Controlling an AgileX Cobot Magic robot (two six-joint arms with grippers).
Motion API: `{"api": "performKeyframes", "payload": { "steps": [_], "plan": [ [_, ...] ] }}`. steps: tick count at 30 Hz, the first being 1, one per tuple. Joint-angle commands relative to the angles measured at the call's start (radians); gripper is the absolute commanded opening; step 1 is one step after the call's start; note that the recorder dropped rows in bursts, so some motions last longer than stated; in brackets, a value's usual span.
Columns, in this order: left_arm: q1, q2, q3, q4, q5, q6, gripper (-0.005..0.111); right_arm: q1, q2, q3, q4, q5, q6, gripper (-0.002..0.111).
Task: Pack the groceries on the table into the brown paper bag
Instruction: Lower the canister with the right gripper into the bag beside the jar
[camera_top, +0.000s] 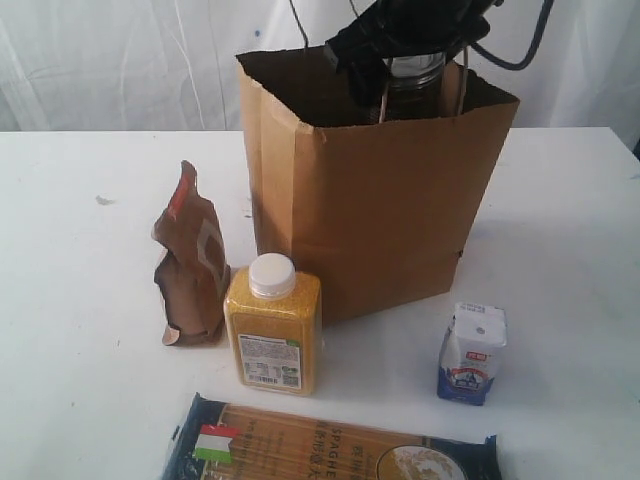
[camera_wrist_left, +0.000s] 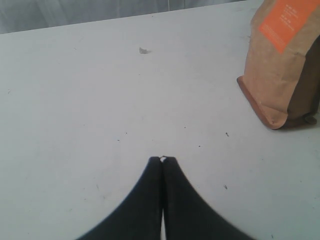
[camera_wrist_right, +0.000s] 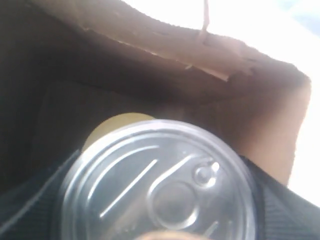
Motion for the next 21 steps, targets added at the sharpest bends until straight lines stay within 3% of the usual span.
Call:
{"api": "performKeyframes", "payload": {
  "steps": [1,21],
  "plan": [
    [-0.006,-0.004,0.003,-0.004,-0.005,0.001,0.000,-0.001,-0.030,-0.001,-0.024,-0.021,0.008,0.000],
    [-0.006,-0.004,0.003,-0.004,-0.005,0.001,0.000,0.010,-0.027,-0.002,0.066,-0.034,0.008,0.000]
  ]
}}
